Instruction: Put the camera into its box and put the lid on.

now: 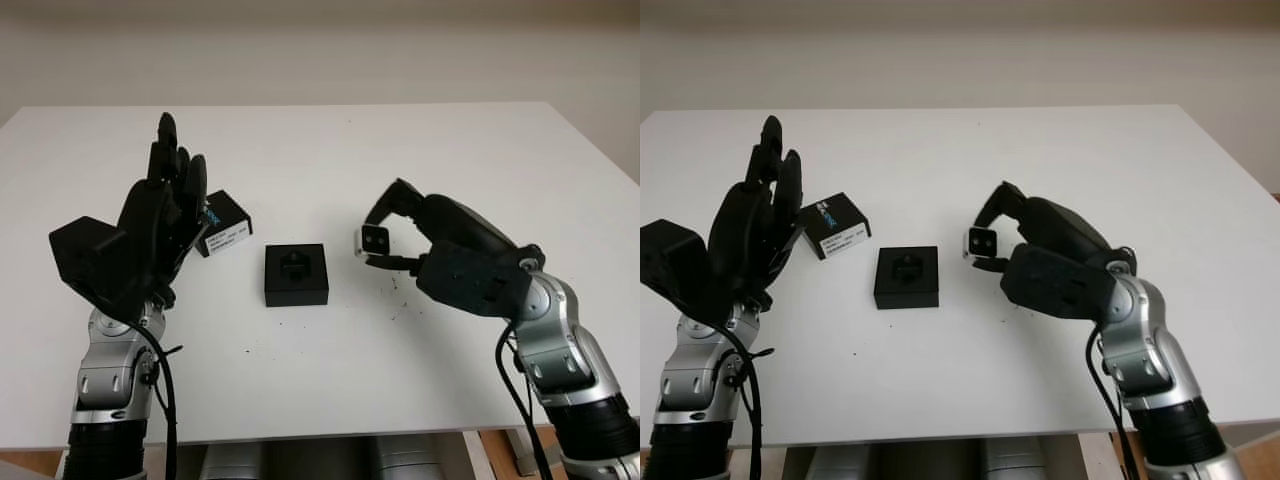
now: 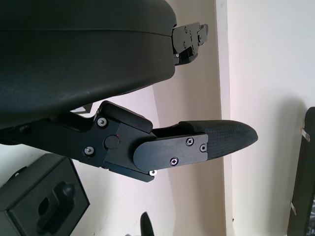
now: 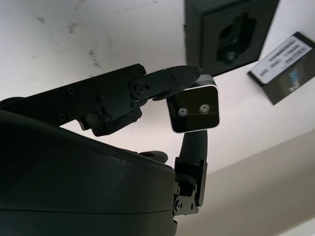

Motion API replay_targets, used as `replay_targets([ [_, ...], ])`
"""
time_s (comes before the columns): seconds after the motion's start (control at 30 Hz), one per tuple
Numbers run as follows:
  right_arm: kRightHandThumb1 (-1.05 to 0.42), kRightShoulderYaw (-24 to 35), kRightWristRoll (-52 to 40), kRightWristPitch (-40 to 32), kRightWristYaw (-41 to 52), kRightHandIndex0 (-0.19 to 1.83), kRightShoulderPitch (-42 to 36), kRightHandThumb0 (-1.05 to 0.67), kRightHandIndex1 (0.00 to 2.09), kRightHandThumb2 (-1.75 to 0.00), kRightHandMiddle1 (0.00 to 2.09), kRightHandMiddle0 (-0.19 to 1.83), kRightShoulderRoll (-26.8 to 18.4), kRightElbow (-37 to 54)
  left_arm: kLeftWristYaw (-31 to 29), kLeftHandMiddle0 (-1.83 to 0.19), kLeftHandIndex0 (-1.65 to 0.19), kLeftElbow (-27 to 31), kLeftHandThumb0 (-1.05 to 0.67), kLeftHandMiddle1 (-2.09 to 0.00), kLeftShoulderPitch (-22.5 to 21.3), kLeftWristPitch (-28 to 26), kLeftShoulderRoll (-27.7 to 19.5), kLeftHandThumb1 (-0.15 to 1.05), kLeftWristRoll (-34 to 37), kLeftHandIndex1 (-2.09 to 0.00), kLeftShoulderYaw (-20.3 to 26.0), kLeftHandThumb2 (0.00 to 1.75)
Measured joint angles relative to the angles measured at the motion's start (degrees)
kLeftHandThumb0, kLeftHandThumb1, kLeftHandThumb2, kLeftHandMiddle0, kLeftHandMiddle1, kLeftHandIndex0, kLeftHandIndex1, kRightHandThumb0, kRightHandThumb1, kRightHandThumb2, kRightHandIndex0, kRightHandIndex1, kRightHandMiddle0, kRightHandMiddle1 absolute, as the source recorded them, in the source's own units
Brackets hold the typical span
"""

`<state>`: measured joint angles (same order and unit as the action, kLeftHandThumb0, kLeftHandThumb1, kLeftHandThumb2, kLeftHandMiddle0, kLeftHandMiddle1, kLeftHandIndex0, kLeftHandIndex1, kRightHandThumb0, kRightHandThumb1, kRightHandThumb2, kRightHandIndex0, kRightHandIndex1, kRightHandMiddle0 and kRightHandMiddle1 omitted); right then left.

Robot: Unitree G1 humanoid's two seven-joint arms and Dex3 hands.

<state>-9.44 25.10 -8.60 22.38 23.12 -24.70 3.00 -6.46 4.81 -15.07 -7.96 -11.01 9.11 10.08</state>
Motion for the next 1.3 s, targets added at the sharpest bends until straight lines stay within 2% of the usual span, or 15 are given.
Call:
replay_targets([
  [0.23, -1.05, -1.4, -1.3, 4.9, -2.4, 0.2, 5.0, -0.44, 0.02, -0.19, 1.71, 0.29, 2.0, -6.7, 0.2, 0.19, 0.19, 0.1, -0.8, 0.0, 0.0, -0.1, 0.0, 1.05, -0.2, 0.0, -0.3, 0.57],
  [0.57, -1.05, -3.3, -2.4, 11.7, -7.1, 0.1, 8.5, -0.44, 0.02, -0.16, 1.79, 0.25, 6.3, -18.3, 0.4, 0.19, 0.19, 0.2, -0.81, 0.0, 0.1, -0.1, 0.0, 1.05, -0.2, 0.0, -0.5, 0.57],
  [0.97, -1.05, -5.6, -1.4, 10.7, -8.2, 0.11, 8.8, -0.45, 0.05, -0.2, 1.81, 0.24, 8.4, -21.1, 0.5, 0.19, 0.19, 0.5, -0.8, 0.0, 0.1, -0.3, 0.0, 1.05, -0.1, 0.0, -0.5, 0.57],
  [1.3, -1.05, -7.8, -0.3, 6.2, -2.5, 0.17, 8.8, -0.44, 0.07, -0.18, 1.86, 0.27, 8.3, -17.7, 0.5, 0.19, 0.19, 0.5, -0.8, 0.0, 0.0, -0.3, 0.0, 1.05, -0.1, 0.0, -0.8, 0.57],
])
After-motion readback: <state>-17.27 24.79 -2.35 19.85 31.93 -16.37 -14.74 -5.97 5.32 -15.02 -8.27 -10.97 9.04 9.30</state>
